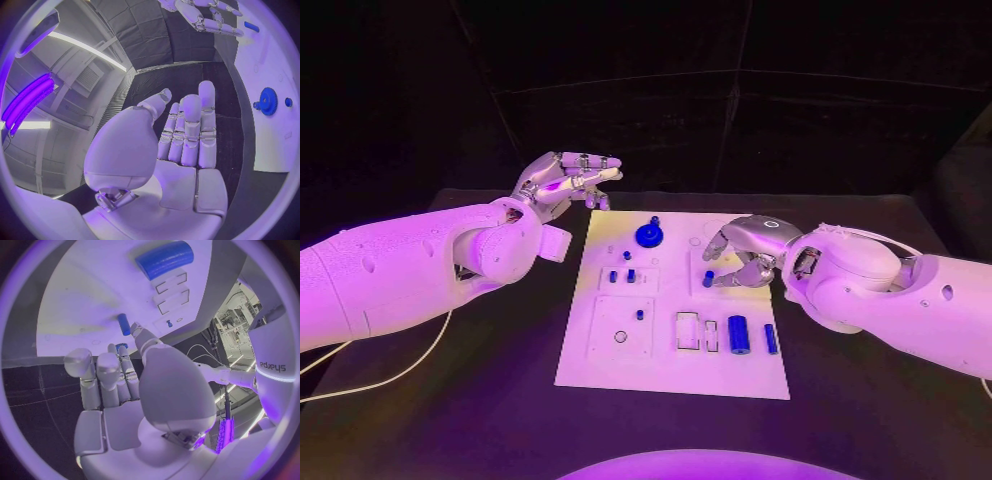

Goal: Assemble the parts on the task board

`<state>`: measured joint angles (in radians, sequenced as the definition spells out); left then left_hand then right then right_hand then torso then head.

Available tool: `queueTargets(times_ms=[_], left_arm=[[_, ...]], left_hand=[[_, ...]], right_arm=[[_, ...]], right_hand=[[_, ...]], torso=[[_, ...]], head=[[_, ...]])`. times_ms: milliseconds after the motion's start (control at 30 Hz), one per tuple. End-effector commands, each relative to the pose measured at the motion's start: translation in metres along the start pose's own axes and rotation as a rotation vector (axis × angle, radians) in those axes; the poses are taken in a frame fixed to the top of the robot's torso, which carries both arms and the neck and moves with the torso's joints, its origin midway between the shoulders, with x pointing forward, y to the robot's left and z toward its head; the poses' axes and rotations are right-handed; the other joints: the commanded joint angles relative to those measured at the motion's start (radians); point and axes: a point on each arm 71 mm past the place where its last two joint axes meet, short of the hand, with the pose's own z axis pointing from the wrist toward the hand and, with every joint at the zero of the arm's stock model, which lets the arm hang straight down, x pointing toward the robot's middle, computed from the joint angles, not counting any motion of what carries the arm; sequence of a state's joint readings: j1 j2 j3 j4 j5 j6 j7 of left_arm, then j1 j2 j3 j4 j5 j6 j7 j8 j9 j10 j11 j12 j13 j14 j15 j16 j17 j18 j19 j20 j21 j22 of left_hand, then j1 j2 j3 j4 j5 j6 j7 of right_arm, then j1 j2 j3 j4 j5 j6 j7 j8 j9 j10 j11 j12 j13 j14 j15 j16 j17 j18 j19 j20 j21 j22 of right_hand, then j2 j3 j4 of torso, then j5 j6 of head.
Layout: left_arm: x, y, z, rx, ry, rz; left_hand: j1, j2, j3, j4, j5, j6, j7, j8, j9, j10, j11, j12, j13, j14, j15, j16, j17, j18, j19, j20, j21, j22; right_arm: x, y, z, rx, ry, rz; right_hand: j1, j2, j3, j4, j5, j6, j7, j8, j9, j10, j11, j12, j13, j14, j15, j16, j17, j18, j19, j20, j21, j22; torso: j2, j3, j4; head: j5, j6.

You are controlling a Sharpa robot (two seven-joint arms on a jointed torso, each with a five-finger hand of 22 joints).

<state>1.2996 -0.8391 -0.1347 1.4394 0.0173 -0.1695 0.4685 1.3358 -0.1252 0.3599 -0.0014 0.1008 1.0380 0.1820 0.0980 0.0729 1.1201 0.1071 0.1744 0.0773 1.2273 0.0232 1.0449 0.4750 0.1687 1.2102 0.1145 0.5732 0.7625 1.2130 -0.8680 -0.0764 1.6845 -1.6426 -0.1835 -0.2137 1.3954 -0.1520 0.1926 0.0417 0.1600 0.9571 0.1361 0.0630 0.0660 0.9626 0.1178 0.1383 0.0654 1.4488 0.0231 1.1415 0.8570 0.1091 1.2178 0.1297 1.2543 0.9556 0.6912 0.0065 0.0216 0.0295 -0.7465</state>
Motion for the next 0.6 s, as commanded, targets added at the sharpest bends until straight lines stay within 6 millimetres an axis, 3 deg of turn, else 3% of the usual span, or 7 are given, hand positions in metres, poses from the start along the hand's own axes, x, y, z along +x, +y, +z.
queueTargets(times_ms=[33,100,200,333,600], left_arm=[[0.001,-0.001,0.000,0.003,0.012,-0.010],[0.000,-0.001,0.000,0.004,0.012,-0.010],[0.001,-0.001,0.000,0.004,0.012,-0.010],[0.001,-0.001,0.001,0.004,0.014,-0.010],[0.001,-0.001,0.001,0.004,0.014,-0.010]], left_hand=[[0.003,0.008,-0.004,0.000,-0.003,-0.010,0.000,0.006,0.000,-0.007,0.003,0.003,0.001,-0.006,-0.001,0.003,-0.001,0.014,0.000,0.007,-0.003,-0.002],[0.003,0.008,-0.004,0.000,-0.003,-0.010,0.000,0.006,0.000,-0.007,0.003,0.003,0.001,-0.006,-0.001,0.003,-0.001,0.014,0.000,0.007,-0.003,-0.002],[0.003,0.008,-0.004,0.000,-0.003,-0.010,0.000,0.006,0.000,-0.007,0.003,0.003,0.001,-0.006,-0.001,0.003,-0.001,0.014,0.000,0.007,-0.003,-0.002],[0.003,0.008,-0.004,0.000,-0.003,-0.010,0.000,0.006,0.000,-0.007,0.003,0.003,0.001,-0.006,-0.001,0.003,-0.001,0.014,0.000,0.007,-0.003,-0.002],[0.004,0.010,-0.006,0.000,-0.003,-0.011,0.001,0.006,0.000,-0.009,0.003,0.004,0.001,-0.006,0.000,0.003,-0.001,0.014,0.001,0.007,-0.004,-0.002]], right_arm=[[0.005,0.002,0.002,-0.001,0.087,-0.016],[0.006,0.003,0.003,-0.004,0.096,-0.014],[0.007,0.004,0.006,-0.007,0.102,-0.011],[0.008,0.005,0.009,-0.009,0.109,-0.011],[0.009,0.007,0.013,-0.010,0.105,-0.009]], right_hand=[[0.016,0.009,-0.015,0.004,0.006,-0.006,0.002,0.002,0.002,0.008,-0.008,0.016,0.002,-0.003,-0.002,-0.005,-0.005,0.017,-0.005,-0.001,-0.007,-0.003],[0.024,0.021,-0.018,0.004,0.007,-0.002,0.006,0.003,0.003,0.031,-0.014,0.032,0.004,-0.004,-0.006,-0.008,-0.010,0.016,0.000,-0.005,-0.005,0.000],[0.037,0.042,-0.008,0.003,0.003,0.015,0.015,0.007,0.004,0.068,-0.021,0.049,0.002,0.003,-0.013,0.002,0.003,0.011,0.018,-0.011,0.008,0.024],[0.050,0.062,0.018,0.003,-0.003,0.037,0.015,0.010,0.005,0.119,-0.027,0.056,-0.001,0.017,-0.019,0.034,0.046,0.002,0.049,-0.017,0.036,0.070],[0.069,0.078,0.086,0.001,-0.021,0.078,0.014,0.014,0.007,0.192,-0.037,0.043,-0.002,0.026,-0.027,0.066,0.082,-0.006,0.076,-0.025,0.065,0.115]], torso=[[0.000,0.0004,0.0004],[0.000,-0.0010,0.0000],[0.000,-0.0005,0.0003],[0.000,0.0006,0.0002],[0.000,0.0008,-0.0005]], head=[[0.000,-0.001],[-0.001,-0.003],[-0.001,-0.005],[-0.002,-0.005],[0.000,-0.007]])
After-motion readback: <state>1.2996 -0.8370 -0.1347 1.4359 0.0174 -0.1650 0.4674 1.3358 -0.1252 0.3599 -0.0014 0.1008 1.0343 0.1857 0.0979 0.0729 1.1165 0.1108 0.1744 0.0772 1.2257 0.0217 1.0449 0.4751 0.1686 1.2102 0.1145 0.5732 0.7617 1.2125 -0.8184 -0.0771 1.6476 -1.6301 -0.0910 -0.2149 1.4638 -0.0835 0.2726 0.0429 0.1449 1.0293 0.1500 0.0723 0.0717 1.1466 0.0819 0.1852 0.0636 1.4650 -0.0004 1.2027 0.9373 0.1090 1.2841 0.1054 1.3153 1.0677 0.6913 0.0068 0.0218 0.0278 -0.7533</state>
